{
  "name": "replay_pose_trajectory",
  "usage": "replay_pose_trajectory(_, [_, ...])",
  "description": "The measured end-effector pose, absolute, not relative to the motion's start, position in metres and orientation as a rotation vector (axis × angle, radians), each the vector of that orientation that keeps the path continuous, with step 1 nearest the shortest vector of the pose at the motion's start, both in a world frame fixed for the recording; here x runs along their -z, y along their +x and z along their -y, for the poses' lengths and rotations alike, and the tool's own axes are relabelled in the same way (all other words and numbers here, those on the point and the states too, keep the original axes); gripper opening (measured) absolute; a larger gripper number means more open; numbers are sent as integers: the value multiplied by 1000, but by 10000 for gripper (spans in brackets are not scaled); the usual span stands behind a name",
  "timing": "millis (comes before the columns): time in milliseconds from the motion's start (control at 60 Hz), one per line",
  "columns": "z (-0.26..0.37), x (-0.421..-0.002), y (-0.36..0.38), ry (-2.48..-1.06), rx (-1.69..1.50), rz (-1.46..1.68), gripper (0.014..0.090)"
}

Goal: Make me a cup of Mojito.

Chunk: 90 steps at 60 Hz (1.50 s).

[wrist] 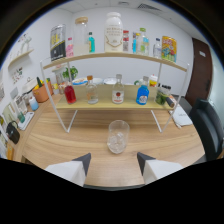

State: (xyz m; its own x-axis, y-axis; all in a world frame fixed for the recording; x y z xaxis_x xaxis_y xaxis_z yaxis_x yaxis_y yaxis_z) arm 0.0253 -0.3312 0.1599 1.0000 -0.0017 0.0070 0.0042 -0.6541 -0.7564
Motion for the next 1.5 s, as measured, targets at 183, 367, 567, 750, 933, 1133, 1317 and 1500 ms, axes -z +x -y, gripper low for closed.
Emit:
replay_pose_trajectory(183, [345, -156, 29, -2294, 0, 11, 860])
replay_pose_trajectory(367, [362, -143, 60, -2323, 1, -21, 861])
replay_pose_trajectory(567, [360, -147, 113, -2300, -33, -66, 855])
replay_pose_trajectory(750, [320, -172, 159, -2238, -38, -61, 852])
replay_pose_trajectory(933, [260, -197, 182, -2176, -50, -27, 853])
replay_pose_trajectory(1133, [198, -206, 197, -2142, -79, -18, 850])
replay_pose_trajectory(1317, [164, -186, 213, -2192, -53, -43, 760])
replay_pose_trajectory(1500, [149, -166, 220, -2233, -32, -44, 578])
